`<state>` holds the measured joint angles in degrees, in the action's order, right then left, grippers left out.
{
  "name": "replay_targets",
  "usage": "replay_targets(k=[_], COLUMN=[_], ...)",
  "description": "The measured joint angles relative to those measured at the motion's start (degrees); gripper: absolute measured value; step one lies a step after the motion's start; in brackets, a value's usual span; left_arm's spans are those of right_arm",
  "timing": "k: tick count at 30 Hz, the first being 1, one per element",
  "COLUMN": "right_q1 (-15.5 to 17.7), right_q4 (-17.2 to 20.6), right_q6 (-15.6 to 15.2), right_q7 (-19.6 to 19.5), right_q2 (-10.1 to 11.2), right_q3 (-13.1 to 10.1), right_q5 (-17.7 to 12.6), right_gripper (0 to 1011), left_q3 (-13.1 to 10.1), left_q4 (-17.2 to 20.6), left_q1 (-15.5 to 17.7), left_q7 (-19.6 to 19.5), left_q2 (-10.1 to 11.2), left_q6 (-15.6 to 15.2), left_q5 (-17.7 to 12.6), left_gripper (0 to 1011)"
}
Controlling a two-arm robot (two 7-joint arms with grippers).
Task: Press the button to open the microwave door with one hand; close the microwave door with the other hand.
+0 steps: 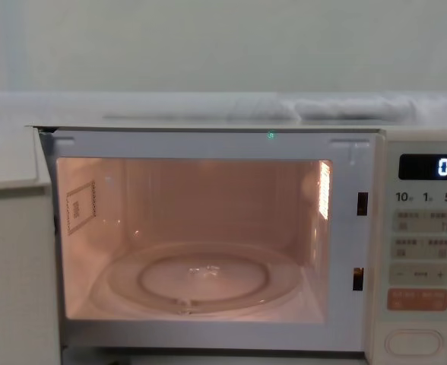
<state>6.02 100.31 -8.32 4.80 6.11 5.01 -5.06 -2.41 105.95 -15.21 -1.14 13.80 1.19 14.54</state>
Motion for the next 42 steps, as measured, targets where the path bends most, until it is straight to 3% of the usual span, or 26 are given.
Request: replay_targets(k=[8,15,26,35,40,42], right_q1=[0.4,-0.5,-2.6,-2.5,-2.5,-2.5], right_q4=[1.2,0.7,-1.1,-1.1,-1.0,-1.0], right_q6=[0.3,-0.3,-1.9,-1.8,-1.8,-1.8], right_q7=[0.1,2.4,8.1,8.0,7.8,7.7], right_q2=[0.7,2.4,7.8,7.5,7.3,7.3], right_q3=[-2.0,-3.7,-6.0,-6.0,-6.0,-6.0], right_q5=[0.1,-1.3,-6.1,-6.0,-5.9,-5.8], right_gripper=[0,0,0,4,106,194], left_q3=[0.0,0.0,0.0,0.0,0.0,0.0], left_q4=[0.0,0.0,0.0,0.0,0.0,0.0], left_q1=[0.0,0.0,0.0,0.0,0.0,0.0], left_q7=[0.0,0.0,0.0,0.0,0.0,0.0], left_q2=[0.0,0.0,0.0,0.0,0.0,0.0], left_q6=[0.0,0.0,0.0,0.0,0.0,0.0], left_q5=[0.0,0.0,0.0,0.0,0.0,0.0], left_gripper=[1001,1001,1001,1001,1001,1001])
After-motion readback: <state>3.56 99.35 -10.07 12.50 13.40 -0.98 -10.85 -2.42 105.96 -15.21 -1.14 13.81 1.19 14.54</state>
